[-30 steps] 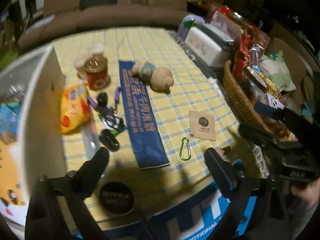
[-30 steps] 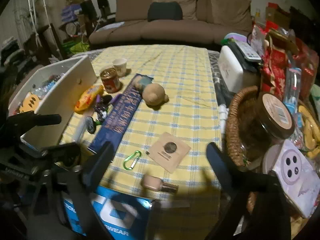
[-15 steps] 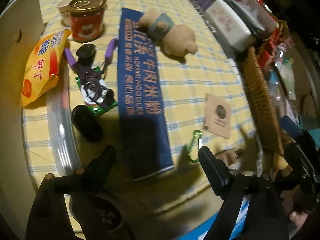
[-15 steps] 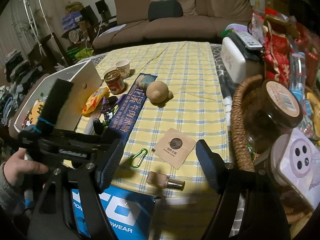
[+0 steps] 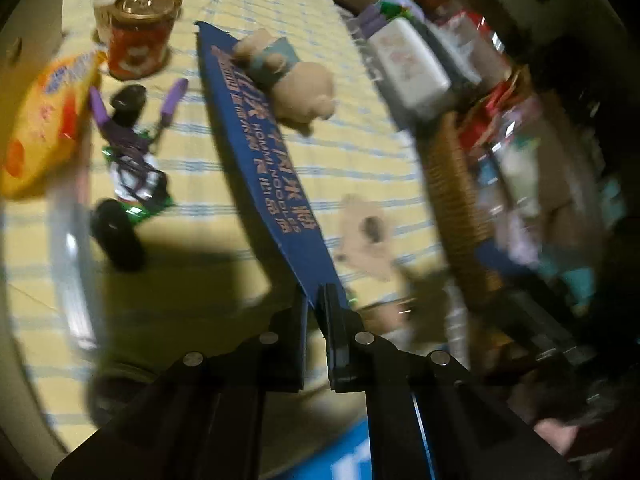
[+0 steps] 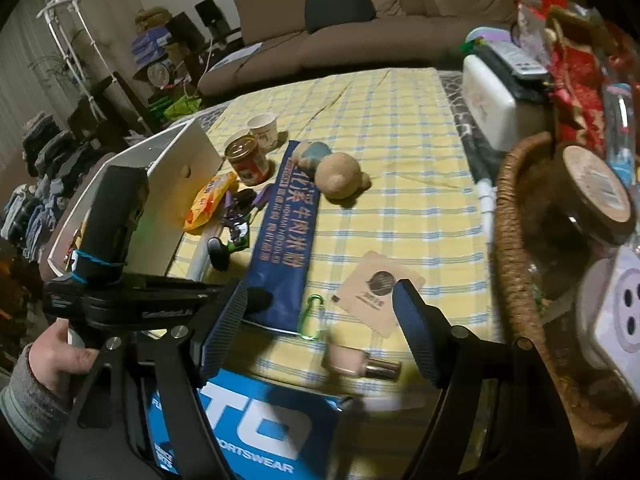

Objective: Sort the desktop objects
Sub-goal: 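Close the left tool on the end of the blue banner strip, then lift the blue strip with the left tool and carry it over the white box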

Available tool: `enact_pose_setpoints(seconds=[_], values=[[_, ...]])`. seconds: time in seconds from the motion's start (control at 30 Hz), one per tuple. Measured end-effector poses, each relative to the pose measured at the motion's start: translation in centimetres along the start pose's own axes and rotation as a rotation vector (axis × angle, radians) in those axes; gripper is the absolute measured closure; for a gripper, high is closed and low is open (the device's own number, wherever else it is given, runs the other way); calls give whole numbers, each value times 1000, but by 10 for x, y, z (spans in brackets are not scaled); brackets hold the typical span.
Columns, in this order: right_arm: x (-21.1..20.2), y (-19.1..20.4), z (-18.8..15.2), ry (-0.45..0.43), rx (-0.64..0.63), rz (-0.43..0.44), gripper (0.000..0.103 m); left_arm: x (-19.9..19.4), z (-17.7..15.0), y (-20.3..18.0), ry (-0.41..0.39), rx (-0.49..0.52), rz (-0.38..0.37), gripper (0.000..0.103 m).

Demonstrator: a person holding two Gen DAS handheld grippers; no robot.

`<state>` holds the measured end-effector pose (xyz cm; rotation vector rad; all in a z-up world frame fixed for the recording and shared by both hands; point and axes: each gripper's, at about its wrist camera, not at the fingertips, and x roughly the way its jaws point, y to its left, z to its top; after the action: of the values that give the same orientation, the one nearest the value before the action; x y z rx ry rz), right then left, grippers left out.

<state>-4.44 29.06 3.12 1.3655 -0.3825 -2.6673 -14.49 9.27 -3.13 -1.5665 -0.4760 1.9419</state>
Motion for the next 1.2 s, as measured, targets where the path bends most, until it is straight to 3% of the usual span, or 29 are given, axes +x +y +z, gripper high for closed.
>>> enact_pose_setpoints(seconds=[0.1,0.17,0.2,0.23,0.33,0.43,0.47,0.5,0.53,0.67,0.8,1.0,1.03,1.1,1.17,1.2], values=[[3,-1,-2,6,36,32,30,5,6,1,0,-55,-72,93],[6,-3,-4,23,59,62,30,11,12,10,-7,-139,-129,83],[8,-3,-6,31,64,63,30,14,12,13,-11,-161,-141,71],[11,-3,-8,44,66,59,30,18,15,16,-16,-183,-151,66],[19,-6,-12,77,71,87,44,25,21,21,-14,-223,-152,66],[27,-5,-14,100,58,71,46,37,22,21,2,-244,-186,65],[30,-4,-14,110,43,63,50,39,22,20,2,-240,-187,65],[32,-4,-15,114,43,65,53,41,22,19,-1,-235,-187,76],[34,-5,-15,119,46,73,53,42,23,18,-5,-231,-187,103],[40,2,-16,127,8,42,54,37,22,17,-39,-247,-220,102],[34,15,-13,77,-123,-106,50,28,26,14,-43,-252,-257,102],[47,24,-12,84,-190,-139,51,14,23,8,-21,-239,-310,102],[49,26,-13,85,-203,-142,55,15,21,7,-12,-243,-323,101],[52,28,-15,92,-216,-135,91,15,18,6,1,-254,-329,98],[53,26,-16,93,-207,-136,93,16,16,8,8,-256,-336,91],[53,24,-17,95,-204,-136,96,17,15,11,15,-266,-347,69]])
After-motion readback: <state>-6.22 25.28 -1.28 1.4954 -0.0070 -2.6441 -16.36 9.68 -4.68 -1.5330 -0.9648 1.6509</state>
